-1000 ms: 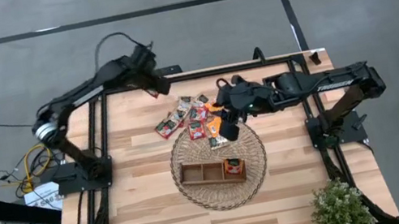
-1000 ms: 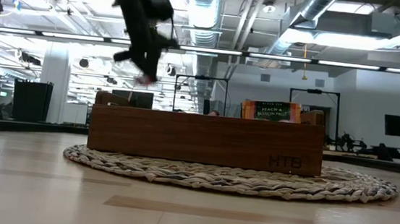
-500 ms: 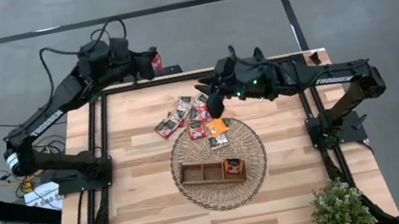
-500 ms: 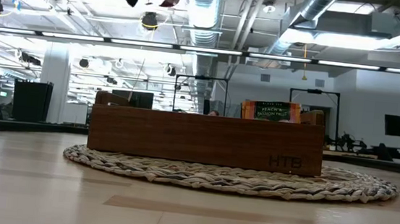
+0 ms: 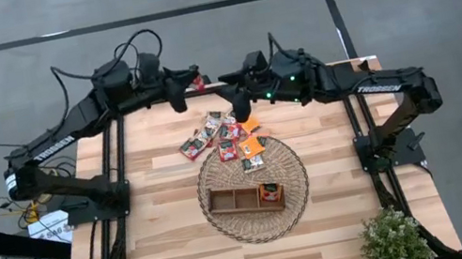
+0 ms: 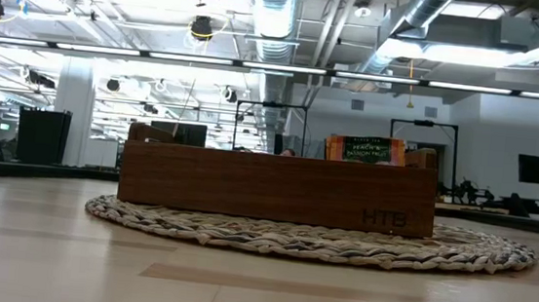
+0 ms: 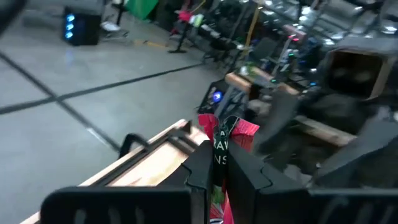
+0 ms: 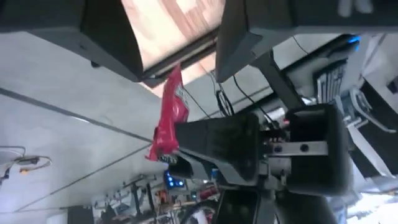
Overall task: Pick & Place Tea
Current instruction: Put the red tea bag into the left section of the wooden organizer
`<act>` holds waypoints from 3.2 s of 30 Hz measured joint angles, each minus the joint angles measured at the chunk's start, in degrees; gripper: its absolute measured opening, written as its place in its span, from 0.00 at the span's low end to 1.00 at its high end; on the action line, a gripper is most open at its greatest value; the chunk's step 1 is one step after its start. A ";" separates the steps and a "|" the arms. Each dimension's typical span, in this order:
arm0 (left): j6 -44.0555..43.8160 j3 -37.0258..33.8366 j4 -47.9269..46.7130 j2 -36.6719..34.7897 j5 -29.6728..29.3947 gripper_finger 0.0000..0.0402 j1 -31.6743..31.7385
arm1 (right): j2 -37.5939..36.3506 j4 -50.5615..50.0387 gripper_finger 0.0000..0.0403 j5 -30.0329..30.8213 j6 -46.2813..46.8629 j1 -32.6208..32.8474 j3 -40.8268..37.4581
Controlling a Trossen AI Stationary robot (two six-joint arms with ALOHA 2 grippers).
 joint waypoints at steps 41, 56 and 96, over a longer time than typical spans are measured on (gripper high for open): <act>2.39 0.00 2.56 0.00 -0.39 0.06 -4.81 | 4.28 6.54 0.01 -2.60 -0.42 0.50 0.07; 14.59 -0.09 -2.52 -2.78 -0.89 0.06 -4.92 | 2.08 1.39 0.00 -1.90 -0.52 3.56 0.16; 6.12 0.04 -6.47 -6.02 23.40 0.44 -5.27 | -3.09 -5.09 0.00 -14.35 -2.42 7.40 0.07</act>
